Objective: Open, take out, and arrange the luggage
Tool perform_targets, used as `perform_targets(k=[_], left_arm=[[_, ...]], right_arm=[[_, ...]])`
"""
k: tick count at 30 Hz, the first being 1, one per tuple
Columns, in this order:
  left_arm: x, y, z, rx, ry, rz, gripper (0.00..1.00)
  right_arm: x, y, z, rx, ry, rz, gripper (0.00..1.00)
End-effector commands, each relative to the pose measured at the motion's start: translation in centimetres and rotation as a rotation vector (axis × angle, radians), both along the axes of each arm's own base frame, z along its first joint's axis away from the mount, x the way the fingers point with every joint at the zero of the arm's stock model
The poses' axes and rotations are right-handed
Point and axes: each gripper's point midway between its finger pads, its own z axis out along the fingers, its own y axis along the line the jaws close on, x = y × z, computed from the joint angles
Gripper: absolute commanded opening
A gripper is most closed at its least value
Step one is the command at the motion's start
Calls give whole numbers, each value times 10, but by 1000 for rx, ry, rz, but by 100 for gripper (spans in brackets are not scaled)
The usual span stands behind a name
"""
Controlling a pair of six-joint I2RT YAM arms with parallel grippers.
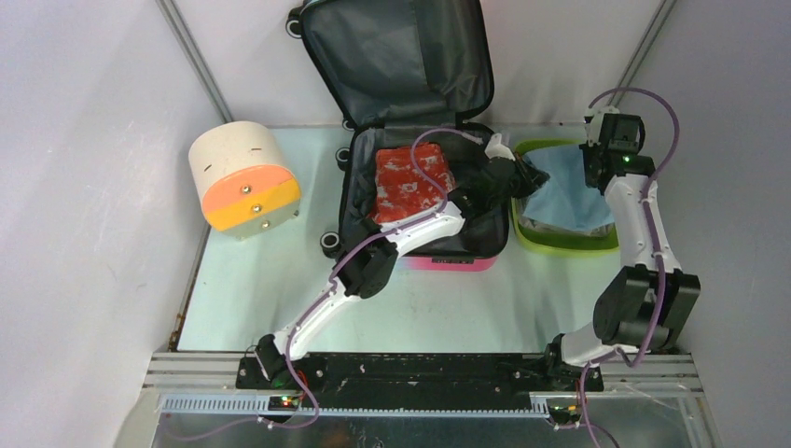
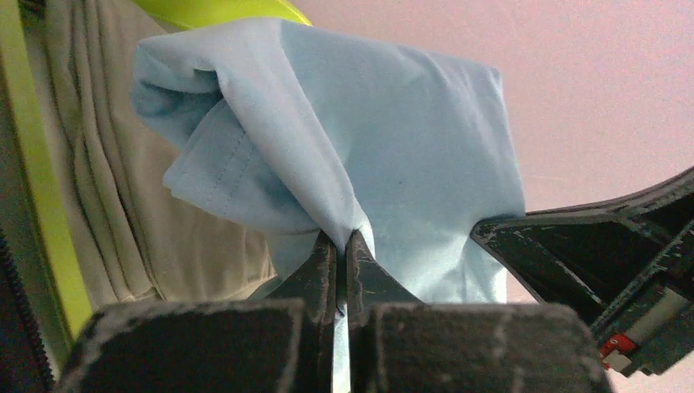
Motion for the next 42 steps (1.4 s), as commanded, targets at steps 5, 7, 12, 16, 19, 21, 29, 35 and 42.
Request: perform_targets(k=[5, 7, 12, 16, 19, 21, 29, 35, 42], left_arm=[[27, 10, 19, -84, -55, 108, 17], [30, 15, 11, -51, -62, 113, 32], [34, 30, 13, 4, -84, 93, 53], [21, 35, 43, 29, -156, 35, 56], [5, 43, 73, 24, -208, -13, 57], [-5, 50, 88, 41, -245, -37, 58], [-40, 91, 138, 168, -306, -103, 60], [-64, 144, 141, 333, -277, -139, 61], [-68, 254, 89, 579, -153, -70, 65]], right_arm=[[29, -18, -33, -17, 24, -49, 0], [33, -21, -46, -18, 46, -60, 0], [39, -43, -74, -20, 97, -120, 0], [45, -49, -94, 2, 127, -146, 0], [39, -61, -103, -27, 165, -208, 2], [38, -68, -103, -20, 174, -265, 7], [25, -51, -47, 81, 100, -306, 42], [21, -23, -37, 215, 30, -265, 35], [29, -16, -74, 336, 59, -261, 30]])
